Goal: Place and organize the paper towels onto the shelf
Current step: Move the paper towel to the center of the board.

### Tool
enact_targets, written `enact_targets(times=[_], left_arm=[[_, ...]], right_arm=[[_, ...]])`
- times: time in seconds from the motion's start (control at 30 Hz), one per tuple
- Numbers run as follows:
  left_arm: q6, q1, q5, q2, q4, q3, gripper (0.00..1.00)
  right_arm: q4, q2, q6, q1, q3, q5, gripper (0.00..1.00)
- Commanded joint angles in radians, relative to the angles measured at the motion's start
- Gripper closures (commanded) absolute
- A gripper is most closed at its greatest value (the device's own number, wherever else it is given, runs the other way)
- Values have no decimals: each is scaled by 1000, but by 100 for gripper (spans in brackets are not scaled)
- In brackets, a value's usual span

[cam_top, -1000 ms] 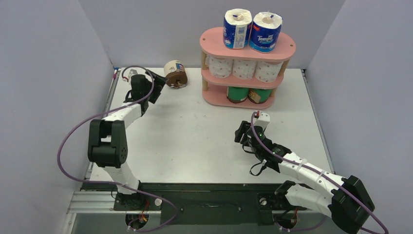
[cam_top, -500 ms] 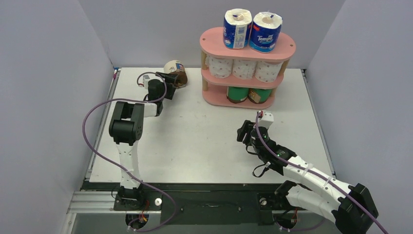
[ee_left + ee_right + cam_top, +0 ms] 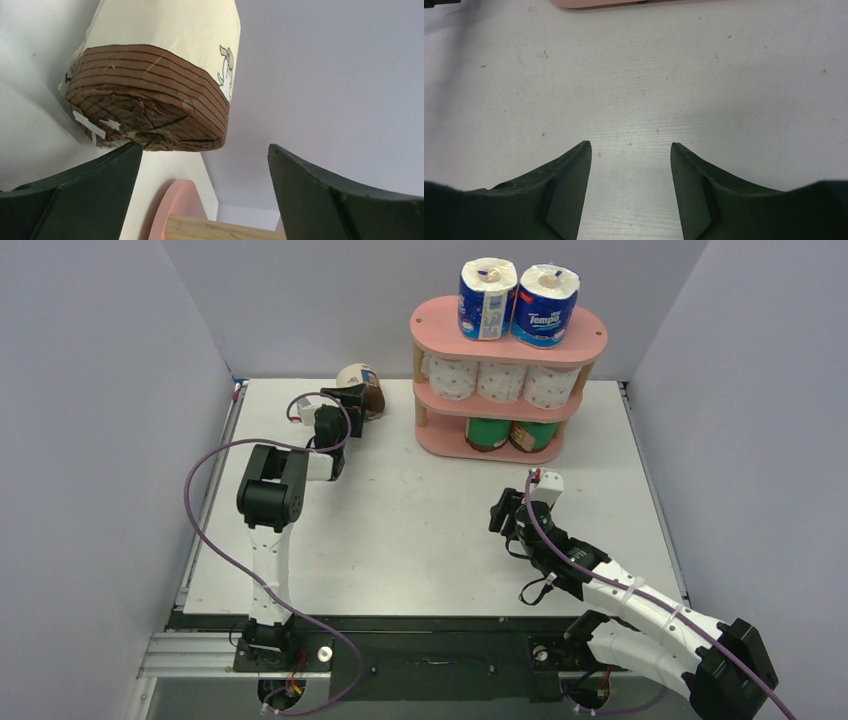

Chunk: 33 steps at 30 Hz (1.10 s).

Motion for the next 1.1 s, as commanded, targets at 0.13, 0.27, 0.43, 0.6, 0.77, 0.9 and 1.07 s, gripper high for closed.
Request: enact_targets(times=[0.13, 0.27, 0.43, 0.6, 0.77, 0.9, 1.07], left_arm=[[-30, 2, -31, 82, 33, 148, 3], [-35, -2, -37, 104, 26, 170, 1], [-15, 0, -50, 120, 9, 203, 6], [-13, 11, -51, 140, -20, 232, 18], [-11, 24, -50, 146, -17, 225, 31], [-9, 31, -44, 148, 0, 219, 38], [-9, 37, -34, 152, 27, 210, 47]], right_arm=[[-20, -35, -20, -13, -17, 37, 45], [-21, -37, -19, -29, -21, 26, 45], [-14, -35, -20, -44, -26, 18, 45], [-13, -30, -14, -52, -33, 11, 45], [-4, -17, -16, -59, -37, 9, 45], [2, -4, -15, -66, -35, 1, 45], [7, -3, -15, -67, -37, -2, 45]])
